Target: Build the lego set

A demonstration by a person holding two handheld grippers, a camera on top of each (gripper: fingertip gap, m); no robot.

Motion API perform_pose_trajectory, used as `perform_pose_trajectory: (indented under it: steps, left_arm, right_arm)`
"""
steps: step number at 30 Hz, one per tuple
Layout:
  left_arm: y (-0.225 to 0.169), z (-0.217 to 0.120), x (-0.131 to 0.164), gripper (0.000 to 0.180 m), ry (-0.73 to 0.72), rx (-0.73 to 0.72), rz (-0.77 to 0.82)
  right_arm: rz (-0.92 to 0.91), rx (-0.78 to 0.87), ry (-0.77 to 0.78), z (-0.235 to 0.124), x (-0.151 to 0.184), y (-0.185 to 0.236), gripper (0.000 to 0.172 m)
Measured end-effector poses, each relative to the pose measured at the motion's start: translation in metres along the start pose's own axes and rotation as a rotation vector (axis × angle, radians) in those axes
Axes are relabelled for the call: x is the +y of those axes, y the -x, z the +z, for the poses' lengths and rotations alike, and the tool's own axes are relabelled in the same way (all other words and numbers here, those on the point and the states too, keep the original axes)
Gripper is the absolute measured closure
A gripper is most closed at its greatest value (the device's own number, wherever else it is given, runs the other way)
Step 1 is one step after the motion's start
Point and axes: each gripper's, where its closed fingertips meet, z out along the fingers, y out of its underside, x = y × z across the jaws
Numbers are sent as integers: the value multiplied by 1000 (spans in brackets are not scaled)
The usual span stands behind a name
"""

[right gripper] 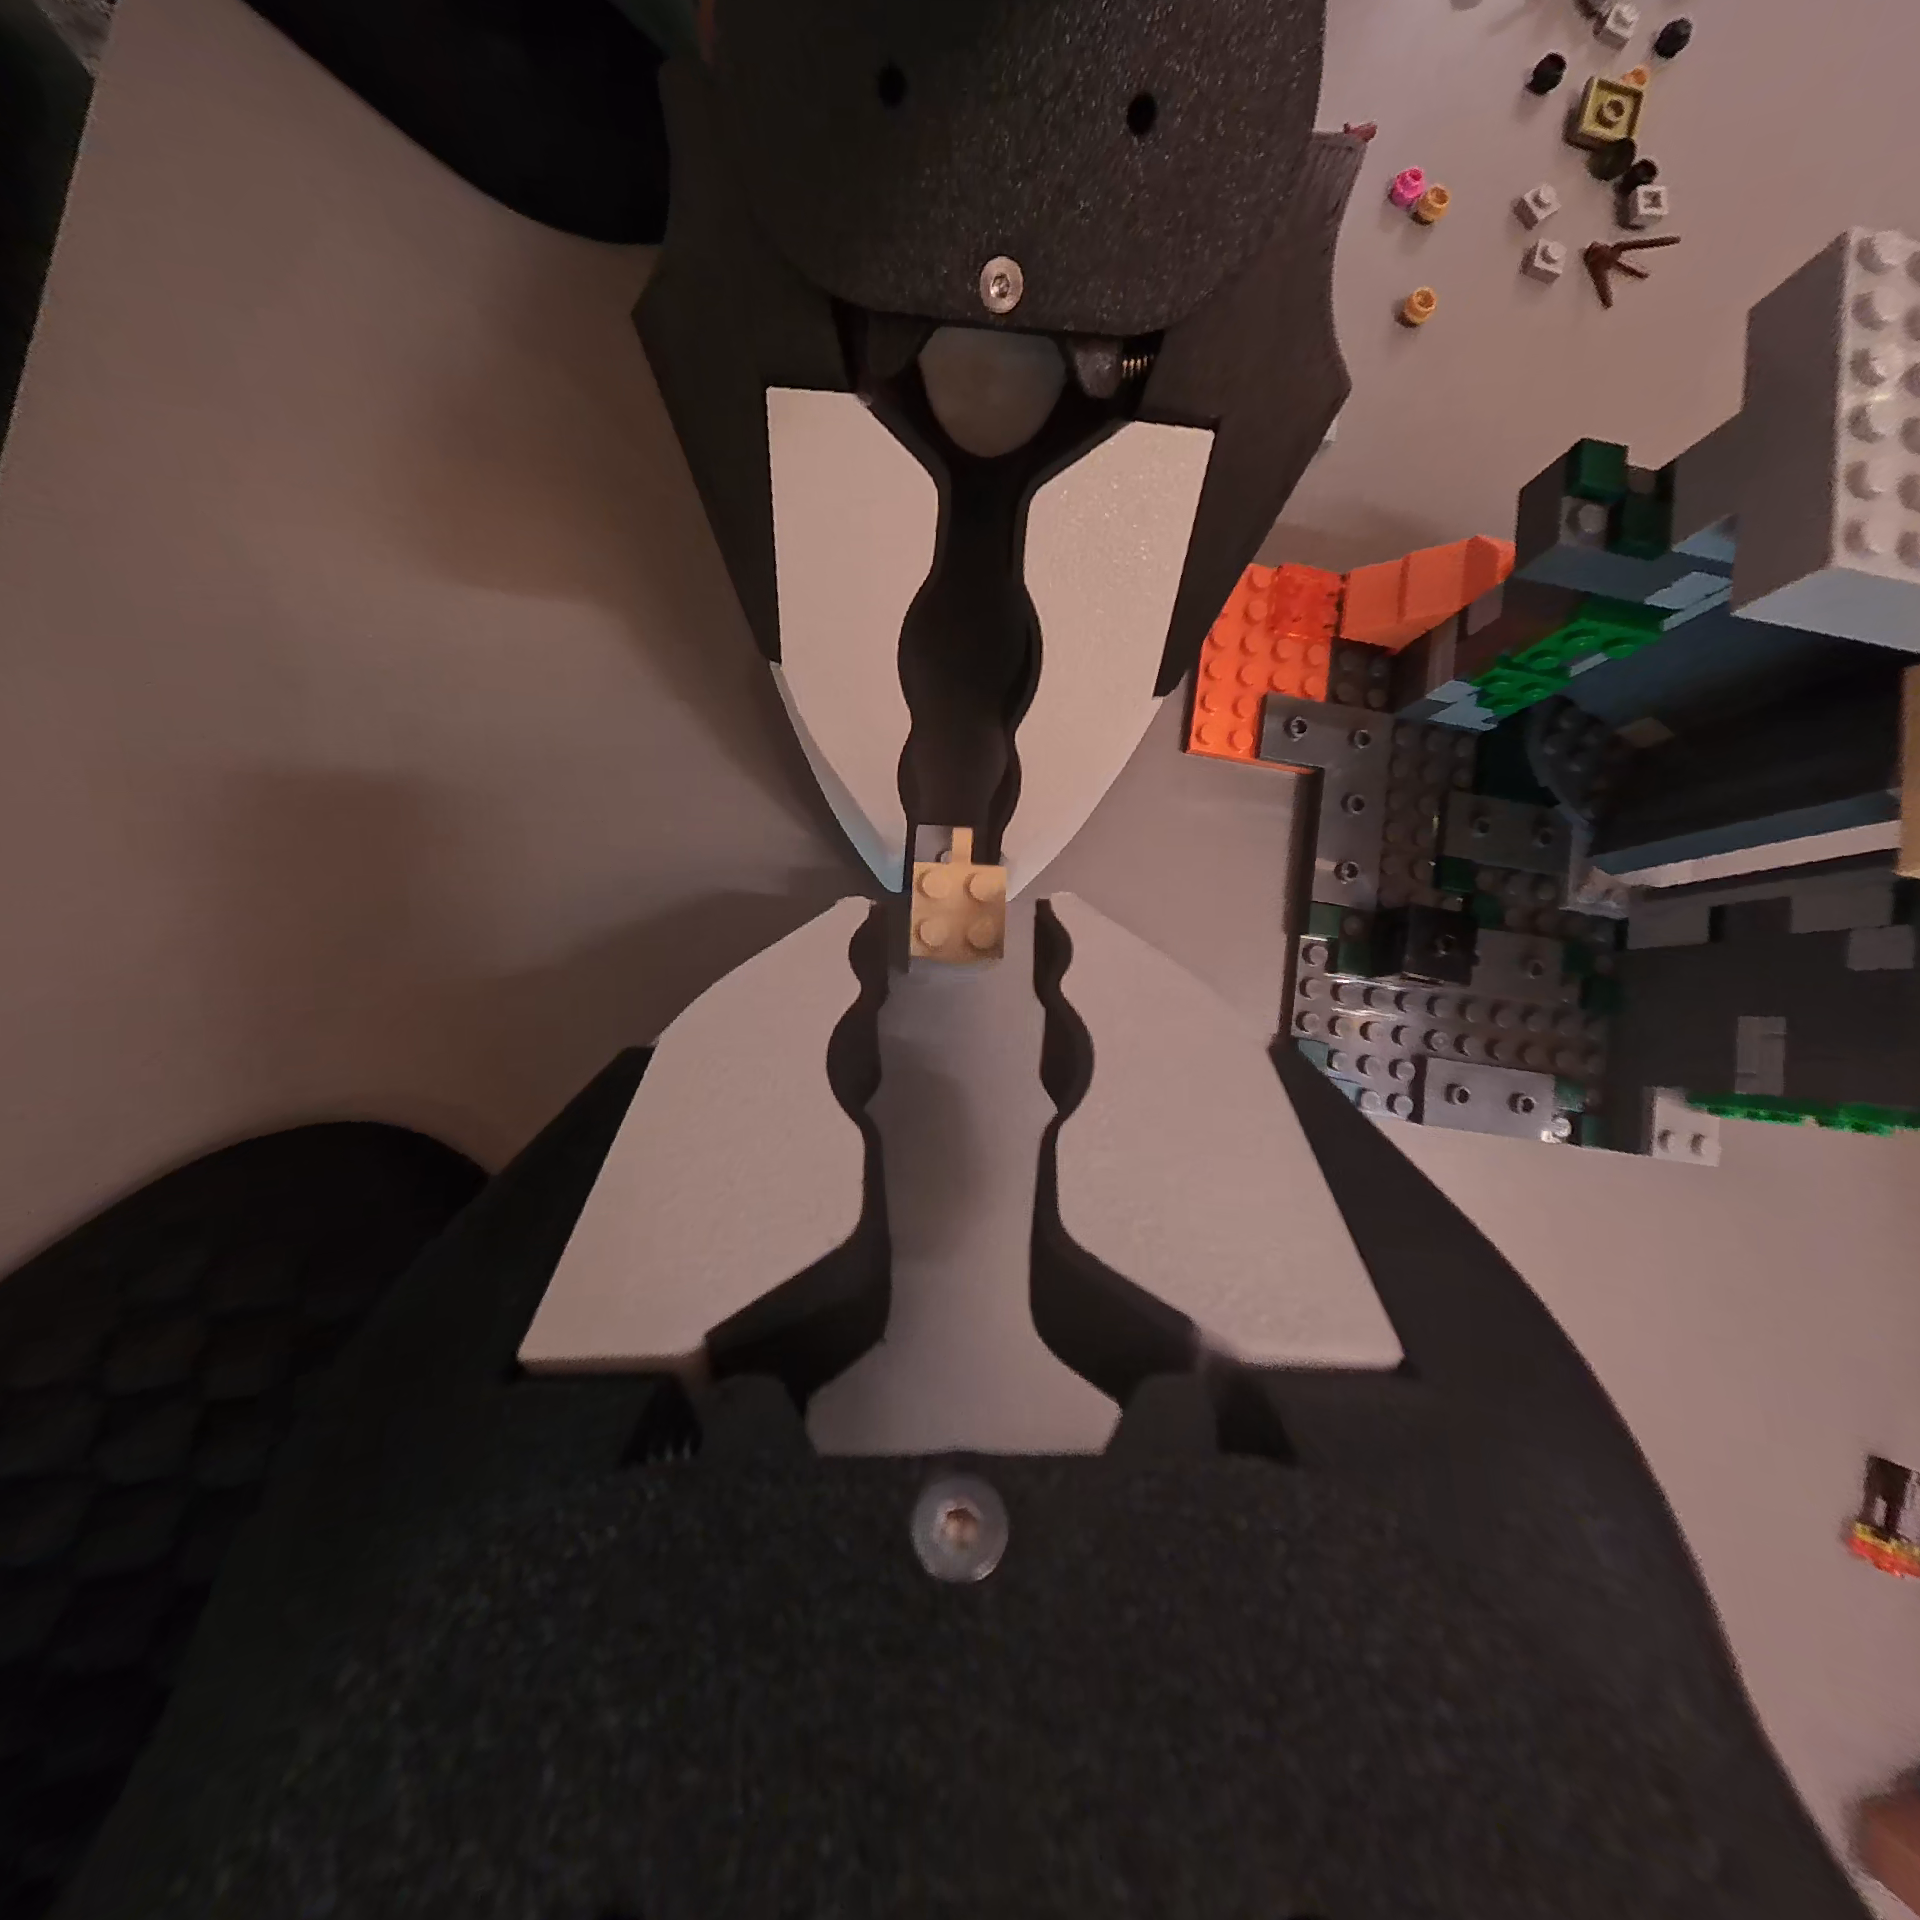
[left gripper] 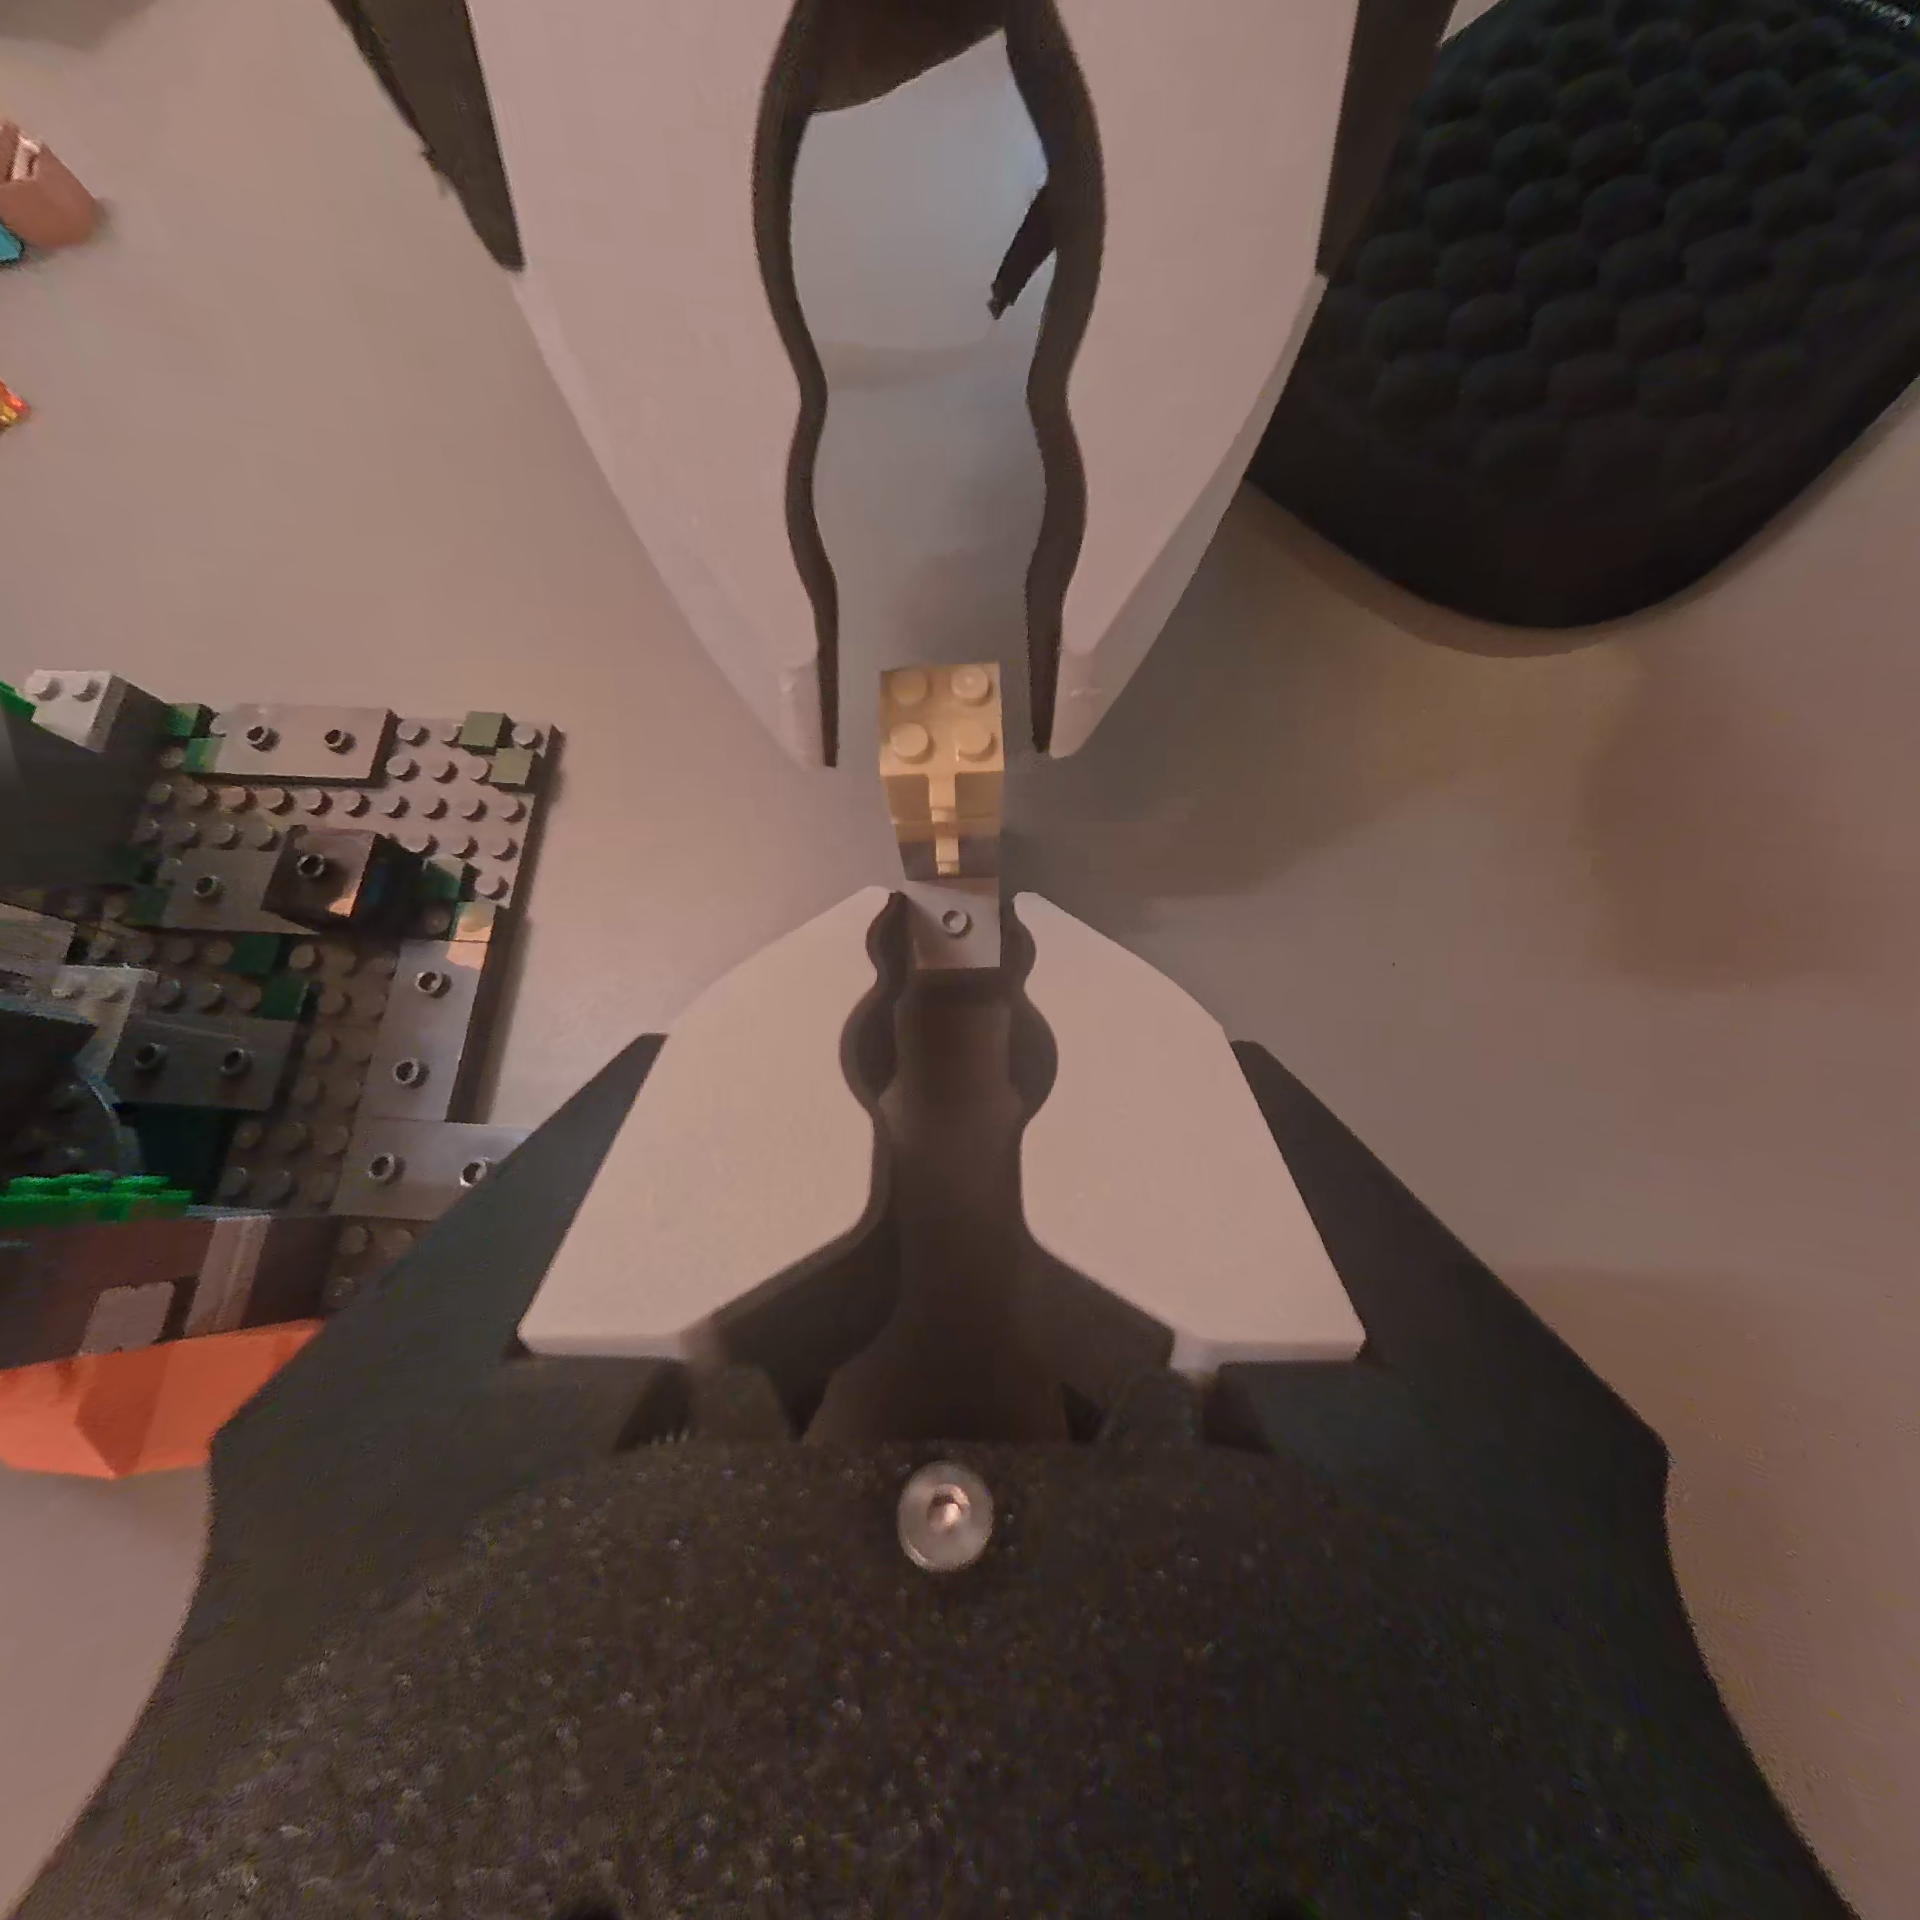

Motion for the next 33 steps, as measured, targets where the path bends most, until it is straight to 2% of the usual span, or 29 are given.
perform_pose_trajectory:
  steps: [3,6,10,14,18,25,31,33]
  left_arm:
    - [1,-1,0,164,-4,4,-12]
    - [1,-4,0,164,-8,9,-20]
    - [-1,-12,-10,164,-27,14,-26]
    - [-4,-24,-24,164,-31,29,-15]
    - [-11,-38,-42,164,-32,70,-14]
    - [-30,-59,-73,164,-43,115,6]
    - [-52,-72,-90,164,-71,163,15]
    - [-58,-75,-94,164,-85,183,17]
  right_arm:
    - [7,46,-31,-6,-3,-1,136]
    - [-48,191,-44,-15,-2,-8,123]
    - [-198,399,-73,-25,-8,-4,110]
    - [-451,643,-97,-34,-25,6,99]
    - [-622,753,-85,-41,-43,16,92]
    - [-707,803,-80,-53,-59,22,92]
    - [-752,874,-124,-69,-73,35,113]
    - [-761,882,-135,-72,-77,42,113]
